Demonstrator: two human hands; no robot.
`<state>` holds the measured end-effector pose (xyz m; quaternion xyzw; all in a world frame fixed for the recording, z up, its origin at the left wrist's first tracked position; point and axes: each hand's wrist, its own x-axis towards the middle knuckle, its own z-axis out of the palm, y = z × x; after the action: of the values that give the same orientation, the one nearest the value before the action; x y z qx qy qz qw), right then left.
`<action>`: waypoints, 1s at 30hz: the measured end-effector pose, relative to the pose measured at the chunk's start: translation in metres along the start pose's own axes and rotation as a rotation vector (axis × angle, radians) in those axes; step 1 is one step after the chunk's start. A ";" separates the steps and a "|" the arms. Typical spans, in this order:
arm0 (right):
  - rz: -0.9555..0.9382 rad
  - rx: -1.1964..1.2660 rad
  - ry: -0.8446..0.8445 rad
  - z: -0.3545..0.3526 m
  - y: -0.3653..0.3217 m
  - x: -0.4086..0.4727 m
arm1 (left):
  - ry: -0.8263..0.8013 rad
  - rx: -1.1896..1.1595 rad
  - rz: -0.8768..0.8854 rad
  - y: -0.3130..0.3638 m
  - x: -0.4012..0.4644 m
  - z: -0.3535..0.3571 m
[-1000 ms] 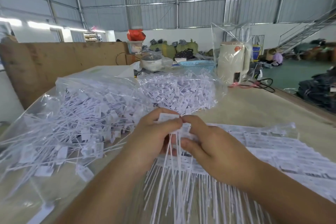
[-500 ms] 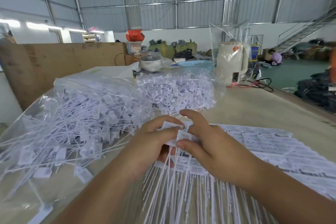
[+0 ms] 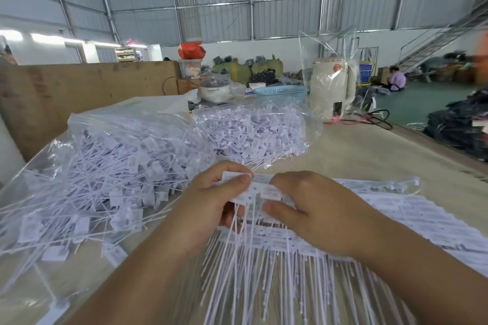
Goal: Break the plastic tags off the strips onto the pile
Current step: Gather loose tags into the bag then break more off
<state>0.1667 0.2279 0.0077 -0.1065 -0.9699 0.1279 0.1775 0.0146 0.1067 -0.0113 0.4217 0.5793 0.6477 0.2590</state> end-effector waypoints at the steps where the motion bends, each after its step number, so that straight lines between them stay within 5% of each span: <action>1: 0.027 0.005 -0.024 -0.001 0.001 -0.001 | 0.008 -0.018 -0.008 0.000 0.000 0.001; 5: 0.096 -0.063 0.023 0.000 0.001 -0.001 | 0.057 -0.061 -0.012 -0.002 -0.002 0.010; 12: 0.160 0.107 0.415 0.005 -0.004 0.005 | 0.373 -0.343 -0.050 -0.001 -0.002 0.018; 14: 0.130 0.146 0.327 0.003 0.000 0.002 | 0.395 -0.255 -0.039 0.000 0.001 0.006; 19: 0.010 0.126 0.017 0.012 -0.001 0.001 | 0.100 -0.001 -0.090 0.002 -0.002 0.010; 30: -0.046 0.204 0.004 0.007 -0.005 -0.001 | -0.035 0.087 0.005 0.006 -0.006 0.007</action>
<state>0.1641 0.2217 0.0028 -0.0658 -0.9537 0.2217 0.1921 0.0245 0.1047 -0.0072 0.4453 0.6013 0.6150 0.2489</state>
